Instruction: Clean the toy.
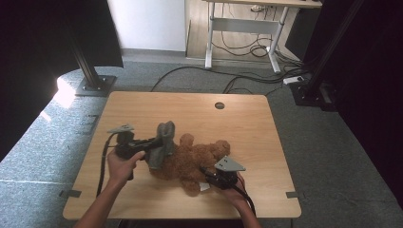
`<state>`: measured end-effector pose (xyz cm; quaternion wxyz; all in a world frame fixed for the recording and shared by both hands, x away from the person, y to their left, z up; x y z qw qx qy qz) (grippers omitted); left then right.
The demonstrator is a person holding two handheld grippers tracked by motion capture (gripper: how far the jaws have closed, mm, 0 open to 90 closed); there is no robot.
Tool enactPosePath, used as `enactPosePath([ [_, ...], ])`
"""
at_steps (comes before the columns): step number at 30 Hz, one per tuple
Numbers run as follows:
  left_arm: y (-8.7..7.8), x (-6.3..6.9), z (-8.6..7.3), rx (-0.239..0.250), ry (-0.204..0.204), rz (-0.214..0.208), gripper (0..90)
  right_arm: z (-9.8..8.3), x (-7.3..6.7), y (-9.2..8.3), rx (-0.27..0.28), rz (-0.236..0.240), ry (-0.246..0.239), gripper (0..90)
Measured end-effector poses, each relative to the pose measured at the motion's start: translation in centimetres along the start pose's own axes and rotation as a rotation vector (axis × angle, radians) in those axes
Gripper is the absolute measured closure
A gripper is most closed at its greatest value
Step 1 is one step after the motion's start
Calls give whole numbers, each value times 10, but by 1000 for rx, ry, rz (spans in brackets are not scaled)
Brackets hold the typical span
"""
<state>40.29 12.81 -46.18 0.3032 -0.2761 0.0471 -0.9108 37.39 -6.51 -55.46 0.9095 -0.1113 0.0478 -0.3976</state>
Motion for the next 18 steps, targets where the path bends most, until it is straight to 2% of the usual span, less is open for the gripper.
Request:
enactPosePath([
  [5, 59, 29, -5, -81, 31, -44, 755, 0, -1, 0, 2, -2, -12, 535],
  [7, 85, 42, -9, -130, 64, -54, 754, 0, -1, 0, 2, -2, -12, 535],
  [10, 116, 53, -16, -201, 91, -45, 751, 0, -1, -1, 2, -2, -13, 535],
  [12, 132, 55, -22, -236, 102, -37, 749, 0, -2, -1, 1, -3, -15, 535],
  [14, 142, 55, -29, -267, 97, -29, 749, 0, -2, -1, 2, -3, -21, 535],
  [18, 144, 49, -36, -275, 83, -16, 753, -2, -1, -1, -3, -1, -16, 535],
])
Point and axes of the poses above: each handheld gripper's, and its own axes: y roughly forward along the jaws, z roughly out of its top, x roughly to its right, the point moved 9 cm from there along y, roughly forward along the jaws, and after that the axes turned 9 degrees about x, right-handed, at the moved point
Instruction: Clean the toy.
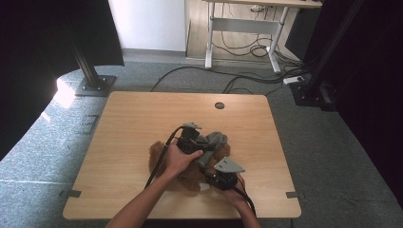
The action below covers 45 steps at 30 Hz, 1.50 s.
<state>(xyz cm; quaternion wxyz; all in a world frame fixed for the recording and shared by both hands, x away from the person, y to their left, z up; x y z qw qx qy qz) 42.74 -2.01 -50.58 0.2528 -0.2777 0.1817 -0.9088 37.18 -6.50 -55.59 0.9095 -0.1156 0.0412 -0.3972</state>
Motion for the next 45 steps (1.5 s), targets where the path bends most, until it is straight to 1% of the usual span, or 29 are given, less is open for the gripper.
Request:
enactPosePath([
  [3, -6, -4, -2, -3, 8, 21, 756, 0, -1, 1, -1, -3, -8, 535],
  [8, -25, -11, -6, 10, 13, 44, 757, 0, -2, 0, -8, -12, -19, 536],
  [10, -37, -15, -9, 17, 23, 59, 756, 0, -2, 0, -6, -12, -12, 537],
  [17, -80, -32, -21, 58, 26, 84, 755, 0, 0, 1, -2, -13, -9, 537],
  [21, -107, -43, -25, 105, 3, 100, 754, 0, 0, 1, -4, -24, -10, 538],
  [22, -115, -47, -27, 118, 0, 110, 754, 0, 0, 1, -4, -25, -11, 538],
  [24, -128, -51, -34, 139, -13, 109, 755, 0, 1, 2, -3, -27, -9, 538],
  [29, -151, -62, -52, 180, -63, 100, 754, 0, 4, 3, -6, -28, -7, 538],
  [31, -157, -63, -58, 185, -73, 96, 754, 0, 5, 4, -10, -31, -2, 538],
  [33, -161, -62, -65, 184, -69, 85, 754, 0, 7, 5, -10, -34, 1, 538],
  [35, -162, -57, -72, 172, -62, 62, 754, 0, 8, 6, -11, -37, 2, 539],
  [38, -155, -48, -84, 145, -84, 2, 753, 0, 11, 8, -14, -46, 4, 543],
  [39, -152, -46, -87, 136, -84, -3, 753, 0, 13, 9, -14, -53, 5, 545],
  [41, -144, -44, -94, 107, -60, 3, 754, 0, 15, 11, -16, -61, 6, 547],
  [42, -144, -44, -94, 107, -60, 3, 754, 0, 17, 13, -15, -66, 5, 548],
  [43, -137, -45, -93, 107, -57, 10, 754, 0, 20, 15, -13, -74, 2, 549],
  [45, -131, -50, -89, 110, -58, 18, 755, 1, 27, 19, -13, -93, -4, 550],
])
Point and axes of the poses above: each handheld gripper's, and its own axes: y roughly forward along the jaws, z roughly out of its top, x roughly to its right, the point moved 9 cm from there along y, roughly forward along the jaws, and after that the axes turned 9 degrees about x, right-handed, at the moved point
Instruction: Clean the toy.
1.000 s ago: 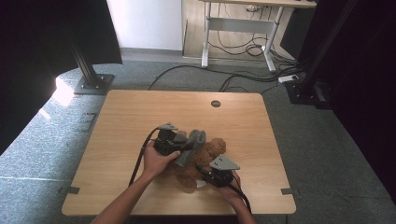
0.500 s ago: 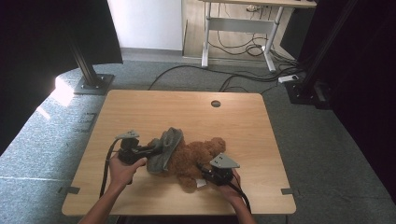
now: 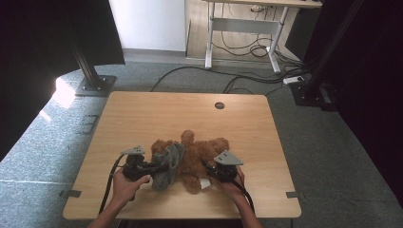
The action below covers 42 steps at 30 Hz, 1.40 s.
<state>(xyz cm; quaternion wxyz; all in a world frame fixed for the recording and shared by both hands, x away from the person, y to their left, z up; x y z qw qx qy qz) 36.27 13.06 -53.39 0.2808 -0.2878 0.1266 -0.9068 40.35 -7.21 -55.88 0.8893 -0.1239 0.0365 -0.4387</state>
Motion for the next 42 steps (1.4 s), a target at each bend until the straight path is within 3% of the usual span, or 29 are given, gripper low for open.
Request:
enactPosePath([
  [5, 18, -14, 7, -8, -25, 10, 757, 3, 19, 12, 7, -33, 8, 553],
  [6, 26, -22, 12, -7, -58, 6, 757, 5, 23, 16, 8, -36, 10, 555],
  [9, 28, -27, 17, 6, -83, 1, 756, 6, 28, 19, 30, -10, 33, 565],
  [12, 18, -23, 25, 52, -105, -31, 757, 5, 23, 13, 45, 30, 45, 577],
  [14, 10, -18, 37, 121, -125, -69, 757, 4, 17, 7, 57, 51, 39, 586],
  [18, 0, -14, 70, 230, -89, -46, 756, -2, 4, -8, 66, 89, 12, 592],
  [22, 14, -18, 87, 210, -73, 17, 755, -7, -4, -19, 45, 104, -15, 592],
  [24, 24, -20, 86, 181, -74, 34, 753, -8, -7, -23, 39, 108, -25, 594],
  [27, 38, -22, 75, 125, -99, 24, 751, -10, -9, -25, 40, 114, -29, 593],
  [31, 40, -23, 61, 107, -105, 20, 756, -9, -9, -28, 33, 129, -6, 531],
  [37, 34, -19, 44, 132, -85, 14, 763, 0, -6, -38, 25, 151, 54, 392],
  [42, 30, -17, 37, 147, -83, 6, 764, 18, 2, -54, 56, 120, 132, 305],
])
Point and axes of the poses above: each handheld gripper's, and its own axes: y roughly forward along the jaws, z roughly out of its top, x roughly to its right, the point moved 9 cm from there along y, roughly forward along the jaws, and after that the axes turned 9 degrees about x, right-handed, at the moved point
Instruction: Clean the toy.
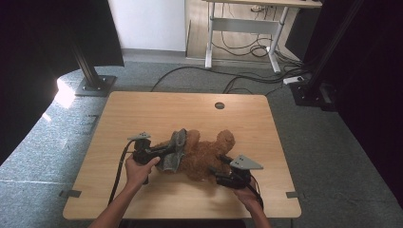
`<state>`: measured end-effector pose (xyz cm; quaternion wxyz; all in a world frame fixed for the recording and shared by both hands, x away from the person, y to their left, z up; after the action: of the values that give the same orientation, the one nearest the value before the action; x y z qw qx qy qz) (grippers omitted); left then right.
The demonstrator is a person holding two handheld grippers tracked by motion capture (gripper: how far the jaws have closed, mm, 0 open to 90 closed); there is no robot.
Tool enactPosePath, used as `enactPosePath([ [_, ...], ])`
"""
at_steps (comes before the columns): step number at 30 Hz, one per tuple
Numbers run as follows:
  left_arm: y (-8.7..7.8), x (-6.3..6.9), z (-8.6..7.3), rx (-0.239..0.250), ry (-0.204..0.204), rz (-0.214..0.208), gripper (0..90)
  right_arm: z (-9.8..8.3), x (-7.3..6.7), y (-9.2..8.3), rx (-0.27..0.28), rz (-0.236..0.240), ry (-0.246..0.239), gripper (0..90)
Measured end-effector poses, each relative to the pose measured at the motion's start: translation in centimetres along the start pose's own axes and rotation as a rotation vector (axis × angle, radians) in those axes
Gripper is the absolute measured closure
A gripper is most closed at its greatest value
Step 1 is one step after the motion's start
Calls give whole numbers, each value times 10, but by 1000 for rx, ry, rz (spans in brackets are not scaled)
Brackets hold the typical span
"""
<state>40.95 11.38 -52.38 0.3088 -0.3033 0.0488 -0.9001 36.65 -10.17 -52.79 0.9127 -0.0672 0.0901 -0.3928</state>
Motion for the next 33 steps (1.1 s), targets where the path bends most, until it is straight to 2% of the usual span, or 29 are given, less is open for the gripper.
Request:
enactPosePath([
  [3, -3, 2, -4, 8, 8, -3, 765, 15, 7, -5, 26, -37, 12, 259],
  [5, -5, 3, -6, 11, -1, -10, 765, 24, 11, -2, 26, -59, 11, 211],
  [7, -8, 3, -8, 14, -2, -16, 765, 30, 16, 6, -5, -83, 28, 165],
  [9, -10, 3, -10, 15, -13, -22, 765, 33, 23, 17, -41, -130, 65, 140],
  [12, -12, 4, -12, 15, -13, -26, 765, 27, 30, 33, -90, -146, 107, 131],
  [15, -14, 4, -15, 20, -11, -31, 765, 16, 28, 41, -107, -114, 167, 143],
  [21, -17, 7, -20, 24, -6, -36, 765, 8, 26, 34, -105, -54, 250, 190],
  [24, -18, 7, -21, 28, -8, -35, 765, 8, 23, 32, -88, -44, 230, 264],
  [28, -22, 9, -21, 33, -18, -48, 763, 7, 16, 30, -55, -41, 145, 433],
  [30, -26, 11, -18, 42, -29, -61, 760, 7, 12, 27, -38, -47, 99, 498],
  [33, -33, 18, -7, 61, -9, -78, 760, 4, 8, 23, -23, -48, 62, 556],
])
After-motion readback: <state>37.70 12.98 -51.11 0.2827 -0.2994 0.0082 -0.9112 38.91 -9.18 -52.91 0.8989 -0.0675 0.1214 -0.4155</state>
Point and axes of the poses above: each handheld gripper's, and its own axes: y roughly forward along the jaws, z roughly out of its top, x roughly to its right, the point moved 9 cm from there along y, roughly forward along the jaws, and after that the axes turned 9 degrees about x, right-handed, at the moved point
